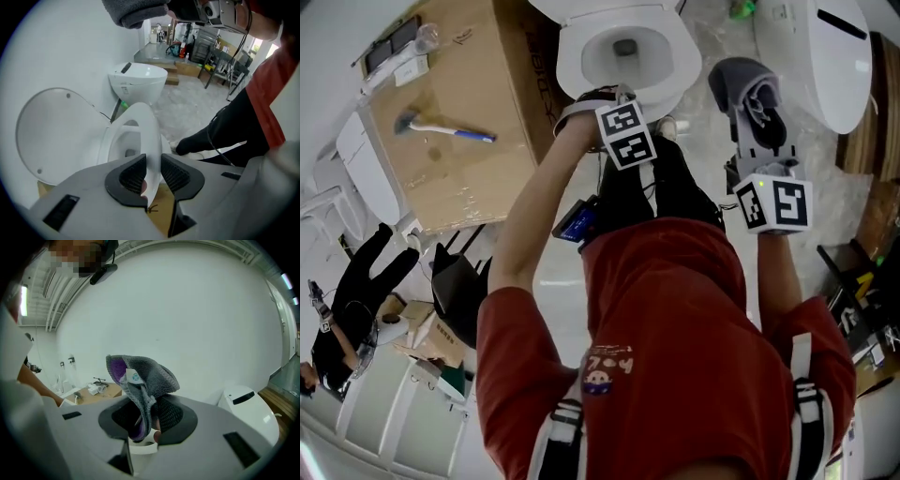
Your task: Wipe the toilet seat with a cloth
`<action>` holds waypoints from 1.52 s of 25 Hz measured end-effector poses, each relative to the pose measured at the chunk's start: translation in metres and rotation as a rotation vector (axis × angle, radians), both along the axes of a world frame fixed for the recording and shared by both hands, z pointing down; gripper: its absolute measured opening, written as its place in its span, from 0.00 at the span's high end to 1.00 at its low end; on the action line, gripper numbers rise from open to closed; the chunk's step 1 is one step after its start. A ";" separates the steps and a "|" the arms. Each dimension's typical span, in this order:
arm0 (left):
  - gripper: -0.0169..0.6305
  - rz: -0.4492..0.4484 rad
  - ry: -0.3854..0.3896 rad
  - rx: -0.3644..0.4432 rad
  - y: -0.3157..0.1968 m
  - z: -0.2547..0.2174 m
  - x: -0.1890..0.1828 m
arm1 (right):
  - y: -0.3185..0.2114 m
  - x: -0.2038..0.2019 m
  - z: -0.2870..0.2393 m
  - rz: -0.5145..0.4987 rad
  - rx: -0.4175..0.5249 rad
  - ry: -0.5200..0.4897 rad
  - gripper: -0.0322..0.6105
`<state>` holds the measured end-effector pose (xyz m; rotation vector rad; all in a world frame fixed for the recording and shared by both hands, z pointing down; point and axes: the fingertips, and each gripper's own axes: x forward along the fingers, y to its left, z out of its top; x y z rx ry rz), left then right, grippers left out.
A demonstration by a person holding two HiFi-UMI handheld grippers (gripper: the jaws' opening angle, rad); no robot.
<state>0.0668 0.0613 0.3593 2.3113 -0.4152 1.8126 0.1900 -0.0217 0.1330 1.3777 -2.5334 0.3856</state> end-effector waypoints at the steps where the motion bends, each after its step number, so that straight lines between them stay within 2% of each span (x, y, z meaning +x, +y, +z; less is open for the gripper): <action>1: 0.81 0.003 0.005 -0.022 0.008 0.008 0.002 | 0.002 -0.002 0.005 -0.007 -0.010 0.001 0.80; 11: 0.78 -0.008 0.063 -0.207 0.059 0.087 0.017 | 0.012 -0.012 0.072 -0.055 -0.107 0.046 0.80; 18: 0.79 -0.057 0.127 -0.318 0.081 0.143 0.022 | 0.019 -0.019 0.128 -0.063 -0.178 0.080 0.80; 23: 0.81 -0.121 0.154 -0.350 0.088 0.188 0.020 | 0.031 -0.019 0.176 -0.060 -0.236 0.110 0.80; 26: 0.89 -0.176 0.165 -0.355 0.086 0.213 0.019 | 0.037 -0.012 0.196 -0.055 -0.268 0.126 0.80; 28: 0.90 -0.189 0.167 -0.364 0.087 0.229 0.021 | 0.043 -0.009 0.206 -0.058 -0.282 0.140 0.80; 38: 0.94 -0.224 0.102 -0.321 0.086 0.282 0.018 | 0.061 -0.013 0.240 -0.064 -0.330 0.147 0.80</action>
